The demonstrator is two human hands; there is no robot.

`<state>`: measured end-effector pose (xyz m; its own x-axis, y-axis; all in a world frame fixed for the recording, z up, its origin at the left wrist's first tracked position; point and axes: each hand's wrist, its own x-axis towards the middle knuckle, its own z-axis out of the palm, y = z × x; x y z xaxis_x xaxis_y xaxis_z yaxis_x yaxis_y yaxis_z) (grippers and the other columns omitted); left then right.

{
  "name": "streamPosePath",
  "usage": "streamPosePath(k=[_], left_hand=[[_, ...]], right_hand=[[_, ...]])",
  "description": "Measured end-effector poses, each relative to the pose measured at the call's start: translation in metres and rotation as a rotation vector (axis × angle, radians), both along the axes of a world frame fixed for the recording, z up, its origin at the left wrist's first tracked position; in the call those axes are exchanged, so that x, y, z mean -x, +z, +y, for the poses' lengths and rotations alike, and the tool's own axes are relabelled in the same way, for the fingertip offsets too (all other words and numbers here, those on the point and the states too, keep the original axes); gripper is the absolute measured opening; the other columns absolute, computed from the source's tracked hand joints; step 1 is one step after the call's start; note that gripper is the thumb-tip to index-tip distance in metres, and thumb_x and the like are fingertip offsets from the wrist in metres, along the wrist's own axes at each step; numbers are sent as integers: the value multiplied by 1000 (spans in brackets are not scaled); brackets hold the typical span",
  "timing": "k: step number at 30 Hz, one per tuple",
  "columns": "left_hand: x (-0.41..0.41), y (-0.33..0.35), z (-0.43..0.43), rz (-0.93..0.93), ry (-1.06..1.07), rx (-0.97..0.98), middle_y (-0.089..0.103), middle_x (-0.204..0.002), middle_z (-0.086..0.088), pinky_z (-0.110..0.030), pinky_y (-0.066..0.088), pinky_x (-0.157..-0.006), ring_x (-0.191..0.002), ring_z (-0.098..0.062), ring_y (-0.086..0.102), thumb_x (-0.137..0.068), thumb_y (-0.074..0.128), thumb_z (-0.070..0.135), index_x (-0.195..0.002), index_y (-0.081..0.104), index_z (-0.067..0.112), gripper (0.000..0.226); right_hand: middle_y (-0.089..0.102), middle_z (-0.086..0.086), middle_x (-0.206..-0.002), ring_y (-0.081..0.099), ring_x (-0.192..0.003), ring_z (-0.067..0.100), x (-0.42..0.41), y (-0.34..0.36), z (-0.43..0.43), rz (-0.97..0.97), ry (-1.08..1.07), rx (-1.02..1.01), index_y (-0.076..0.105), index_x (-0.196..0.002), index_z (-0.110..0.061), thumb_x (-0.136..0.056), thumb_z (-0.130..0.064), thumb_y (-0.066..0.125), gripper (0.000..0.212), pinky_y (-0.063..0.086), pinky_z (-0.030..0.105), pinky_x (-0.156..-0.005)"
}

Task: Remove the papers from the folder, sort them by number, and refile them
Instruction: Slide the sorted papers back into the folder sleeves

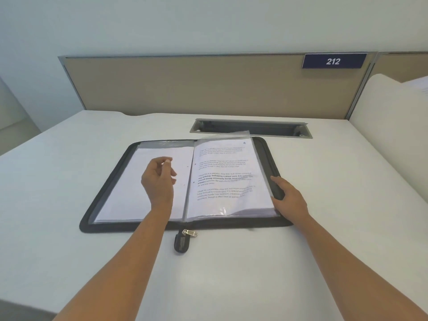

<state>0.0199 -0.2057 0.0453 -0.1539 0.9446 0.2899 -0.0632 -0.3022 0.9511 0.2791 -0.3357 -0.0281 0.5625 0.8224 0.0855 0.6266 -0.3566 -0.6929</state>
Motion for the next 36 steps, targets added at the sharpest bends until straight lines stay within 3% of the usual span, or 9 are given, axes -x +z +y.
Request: streamPosePath(k=[6,10,14,19,23,26,29,33,36], left_hand=[[30,-47,15,574,127,139,64,-110,-6,-30,41,-85,-108,-24,56,-91,54,13,-106,65,11,19],[55,-63,28,994,173,291,35,-147,-14,-44,26,-110,-138,-28,27,-90,56,34,-136,46,8,54],[76,-69,33,1126,217,479,8,-156,-19,-47,4,-116,-145,-30,2,-86,53,58,-147,19,4,89],[83,-69,34,1119,204,552,5,-156,-23,-44,2,-117,-145,-33,0,-81,52,66,-149,7,3,103],[75,-65,34,1078,187,474,26,-149,-24,-48,21,-112,-139,-38,22,-87,58,48,-146,16,2,87],[64,-58,32,880,145,423,50,-130,-23,-50,42,-95,-118,-42,48,-92,53,18,-145,22,9,62],[49,-48,29,644,59,336,49,-135,-20,-47,45,-95,-117,-39,50,-93,42,2,-147,25,15,58],[24,-22,16,309,-97,249,52,-131,-11,-38,48,-93,-115,-29,53,-94,51,7,-143,36,19,53],[13,-2,5,96,-467,267,64,-116,-6,-27,52,-83,-103,-20,63,-90,61,22,-131,49,22,42]], right_hand=[[40,-2,-148,37,-135,18,-1,-2,3,-32,12,-16,59,-126,-28,-94,-36,52,34,30,34,-107],[43,-2,-145,37,-134,18,0,-1,4,47,-19,-35,67,-116,-24,-98,-46,35,43,27,36,-109],[42,-6,-145,36,-135,15,1,-3,4,-42,-3,27,64,-119,-30,-87,-57,52,43,30,36,-108],[37,-8,-148,32,-137,14,-1,-3,5,-79,-2,56,51,-134,-27,-81,-51,64,59,30,37,-110],[36,-8,-149,30,-139,14,-1,-4,5,-78,-4,58,47,-137,-26,-82,-49,65,62,28,36,-111],[36,-7,-149,31,-138,14,-1,-3,4,-76,-2,57,47,-137,-25,-82,-49,65,62,28,36,-111],[36,-6,-150,31,-138,14,-1,-2,4,-76,-3,62,47,-137,-26,-81,-49,65,63,28,36,-110],[36,-6,-149,31,-138,15,0,-1,3,-83,-4,63,47,-137,-25,-82,-50,65,63,28,36,-110],[37,-7,-149,32,-138,15,0,-1,3,-68,-4,54,49,-136,-24,-86,-49,59,56,27,36,-111]])
